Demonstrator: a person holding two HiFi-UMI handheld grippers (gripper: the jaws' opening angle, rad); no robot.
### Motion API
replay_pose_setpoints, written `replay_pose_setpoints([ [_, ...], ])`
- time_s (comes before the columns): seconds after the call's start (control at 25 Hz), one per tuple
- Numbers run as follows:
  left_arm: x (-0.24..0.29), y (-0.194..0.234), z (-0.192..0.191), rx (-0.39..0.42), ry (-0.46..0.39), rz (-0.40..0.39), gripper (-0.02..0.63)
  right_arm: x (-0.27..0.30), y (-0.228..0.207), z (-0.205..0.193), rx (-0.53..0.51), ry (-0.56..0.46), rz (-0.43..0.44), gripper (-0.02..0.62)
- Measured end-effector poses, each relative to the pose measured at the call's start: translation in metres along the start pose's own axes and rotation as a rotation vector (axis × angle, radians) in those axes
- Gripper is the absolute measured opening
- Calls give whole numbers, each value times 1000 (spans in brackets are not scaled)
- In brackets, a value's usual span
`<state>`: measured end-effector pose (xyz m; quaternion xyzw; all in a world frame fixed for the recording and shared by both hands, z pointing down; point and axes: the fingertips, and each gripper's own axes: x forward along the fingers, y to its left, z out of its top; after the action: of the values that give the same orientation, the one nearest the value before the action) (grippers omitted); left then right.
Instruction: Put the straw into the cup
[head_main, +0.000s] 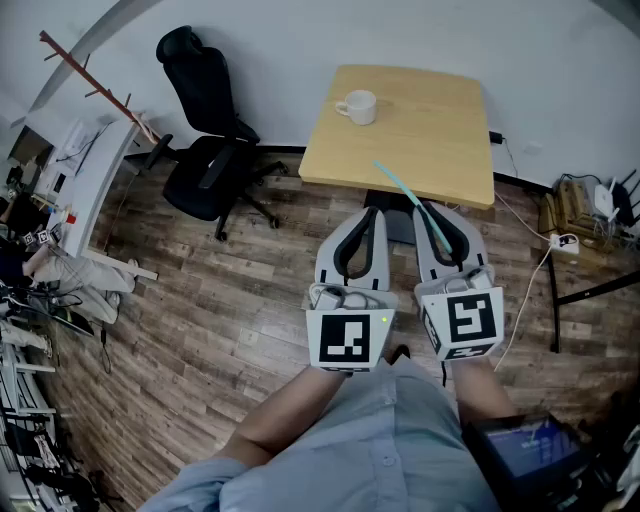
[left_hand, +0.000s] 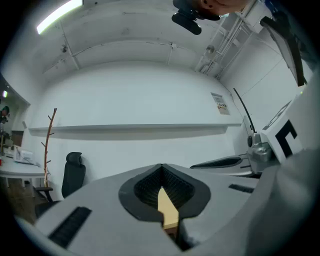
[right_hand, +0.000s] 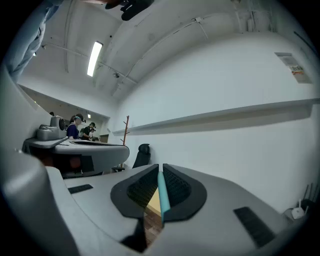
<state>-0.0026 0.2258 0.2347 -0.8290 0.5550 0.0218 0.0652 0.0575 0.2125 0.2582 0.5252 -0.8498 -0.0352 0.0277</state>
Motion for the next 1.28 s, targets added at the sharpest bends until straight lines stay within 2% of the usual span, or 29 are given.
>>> replay_pose_setpoints([
  [0.44,5,-25,0,15,3,2,-8,-14,-19,-4,19,-9,7,25],
  [0.84,10,-43,-7,20,33,23,-8,-22,-37,-9,64,-34,47,25],
  [1.28,33,-11,-35,-12,69,26,-8,19,-35,-32,93,10,47,25],
])
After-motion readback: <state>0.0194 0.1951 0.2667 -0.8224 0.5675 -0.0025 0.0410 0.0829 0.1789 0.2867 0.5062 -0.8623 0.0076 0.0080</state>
